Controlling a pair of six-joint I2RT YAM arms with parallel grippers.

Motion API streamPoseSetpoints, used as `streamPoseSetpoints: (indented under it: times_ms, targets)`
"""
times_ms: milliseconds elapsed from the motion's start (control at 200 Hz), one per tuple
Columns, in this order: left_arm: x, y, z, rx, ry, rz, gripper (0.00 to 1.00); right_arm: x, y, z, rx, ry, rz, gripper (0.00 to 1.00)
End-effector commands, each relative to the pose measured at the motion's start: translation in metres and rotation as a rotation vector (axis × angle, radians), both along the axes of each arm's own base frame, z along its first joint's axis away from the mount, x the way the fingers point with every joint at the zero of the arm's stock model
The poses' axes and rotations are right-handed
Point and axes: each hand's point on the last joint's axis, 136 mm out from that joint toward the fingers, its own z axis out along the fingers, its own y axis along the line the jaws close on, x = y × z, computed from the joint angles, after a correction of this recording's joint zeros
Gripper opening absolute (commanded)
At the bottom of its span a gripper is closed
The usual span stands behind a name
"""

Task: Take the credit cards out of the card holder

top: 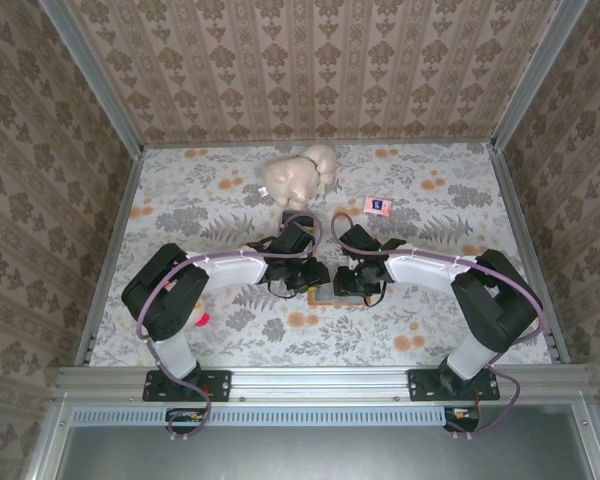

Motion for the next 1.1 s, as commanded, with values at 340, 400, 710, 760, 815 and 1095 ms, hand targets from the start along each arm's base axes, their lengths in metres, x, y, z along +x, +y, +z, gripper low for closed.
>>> streamPoseSetpoints:
  times_ms: [340,400,710,760,815,1095]
  targets:
    - [-0.004,-0.009,-0.007,-0.037,0.027,-0.006,0.28,0.003,0.005,0.003,0.089,0.012,-0.040,0.35]
    - [-0.004,-0.007,-0.006,-0.031,0.020,0.001,0.26,0.001,0.003,-0.001,0.072,0.022,-0.031,0.39]
    - [0.007,0.028,0.008,0.007,-0.028,0.087,0.25,-0.010,-0.008,-0.021,-0.055,0.042,0.030,0.62]
    - [0.007,0.032,0.006,0.011,-0.022,0.094,0.26,-0.010,-0.009,-0.023,-0.083,0.040,0.040,0.65]
    - [0.006,0.034,0.005,0.011,-0.016,0.099,0.26,-0.010,-0.012,-0.026,-0.117,0.045,0.040,0.66]
    - [0.006,0.021,0.011,-0.040,-0.019,0.073,0.27,-0.014,-0.038,-0.050,-0.298,0.096,0.022,0.55]
